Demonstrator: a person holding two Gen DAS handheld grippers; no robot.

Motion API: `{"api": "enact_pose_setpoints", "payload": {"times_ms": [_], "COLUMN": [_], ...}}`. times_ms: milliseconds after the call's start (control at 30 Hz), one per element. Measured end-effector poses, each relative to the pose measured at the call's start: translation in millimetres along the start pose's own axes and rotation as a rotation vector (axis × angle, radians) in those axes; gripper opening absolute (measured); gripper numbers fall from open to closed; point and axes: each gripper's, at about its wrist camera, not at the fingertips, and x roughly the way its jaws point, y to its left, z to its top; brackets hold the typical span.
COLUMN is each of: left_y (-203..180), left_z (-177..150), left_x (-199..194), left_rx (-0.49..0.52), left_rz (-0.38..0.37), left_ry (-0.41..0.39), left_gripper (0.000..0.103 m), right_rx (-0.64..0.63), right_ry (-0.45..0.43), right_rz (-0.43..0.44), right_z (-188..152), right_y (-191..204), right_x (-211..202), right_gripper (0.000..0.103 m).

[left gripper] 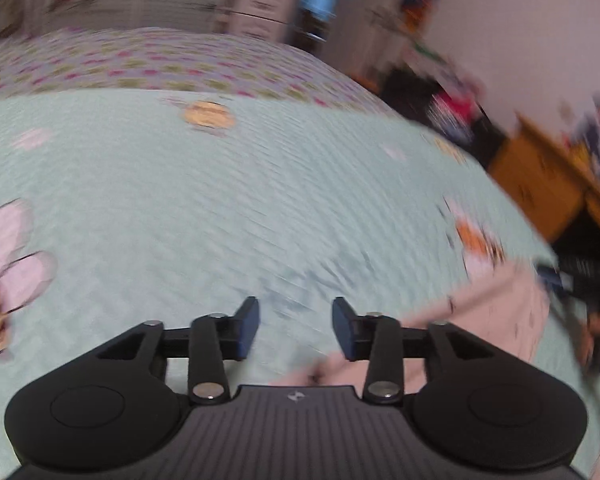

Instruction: Fold clothes

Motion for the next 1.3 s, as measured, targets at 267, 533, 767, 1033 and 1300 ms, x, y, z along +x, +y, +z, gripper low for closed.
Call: {"api": "enact_pose_setpoints", "payload": {"times_ms": [267,533,767,1033,1300], "left_y": [30.3,73.5,103.0,120.5,133.8], "left_z": [-75.4,-224.2,-304.7,-307.9,-304.5], "left_x": [-150.7,-309.8,-364.5,-362.6,-352.1], "left_rx": [-0.058,-0.411,-0.709,-0.738,-0.728], "left_rz": [0.071,0.208,0.305,0.271,0.218], "left_ry": [0.001,0.003,-0.074,-0.153,-0.175], "left_gripper": [0.046,0.054,0.054,0.055,0.058], "right_rx": [0.225,0.086,0.019,-0.036,-0.196], "right_ry": [-0.054,0.163,0.197,0.392,0.537], "right_rz": [0.158,0.416,0.320,0.311,0.414], "right_z": [-18.9,-151.3,-224.0,-301.9,-351.0], "right_y": [0.6,33.2,23.8,77.2,167.7], "right_x": [-76.4,-224.1,-331.1,-335.9,-335.5], "right_gripper": [0.053,0.058,0.067,0.067,0.068]}}
